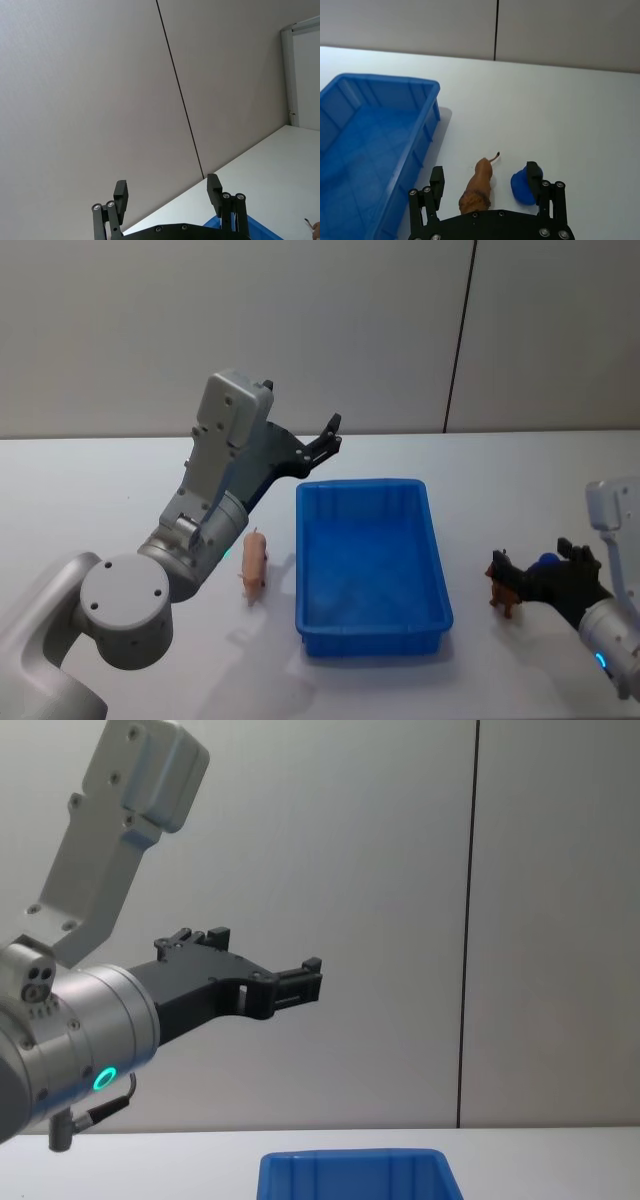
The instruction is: Pick up the two dolls from the table and place them into the box.
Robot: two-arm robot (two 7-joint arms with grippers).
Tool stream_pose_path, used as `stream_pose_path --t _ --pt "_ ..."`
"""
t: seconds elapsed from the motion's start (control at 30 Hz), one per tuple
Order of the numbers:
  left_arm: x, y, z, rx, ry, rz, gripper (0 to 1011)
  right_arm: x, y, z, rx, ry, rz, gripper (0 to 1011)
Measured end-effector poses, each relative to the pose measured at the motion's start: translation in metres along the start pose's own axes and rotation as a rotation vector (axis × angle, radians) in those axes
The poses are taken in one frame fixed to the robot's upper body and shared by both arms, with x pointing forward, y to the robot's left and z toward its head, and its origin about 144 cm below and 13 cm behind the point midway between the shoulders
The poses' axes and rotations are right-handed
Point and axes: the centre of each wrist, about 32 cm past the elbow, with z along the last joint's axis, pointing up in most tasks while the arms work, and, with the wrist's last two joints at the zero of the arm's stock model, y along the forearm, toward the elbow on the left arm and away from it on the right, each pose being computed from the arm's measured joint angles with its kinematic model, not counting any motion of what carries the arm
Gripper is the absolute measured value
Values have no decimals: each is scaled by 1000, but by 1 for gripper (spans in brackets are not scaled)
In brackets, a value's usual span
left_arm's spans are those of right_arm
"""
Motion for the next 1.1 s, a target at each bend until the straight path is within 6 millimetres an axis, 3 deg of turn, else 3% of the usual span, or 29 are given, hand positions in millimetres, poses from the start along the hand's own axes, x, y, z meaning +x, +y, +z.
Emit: stream_pose_path --t 0.73,1.1 --pt "0 0 0 0 0 0 1001 -4 11 -22 -119 -22 23 998" --pt "0 0 0 0 0 0 1001 -6 14 -30 -147 -35 23 719"
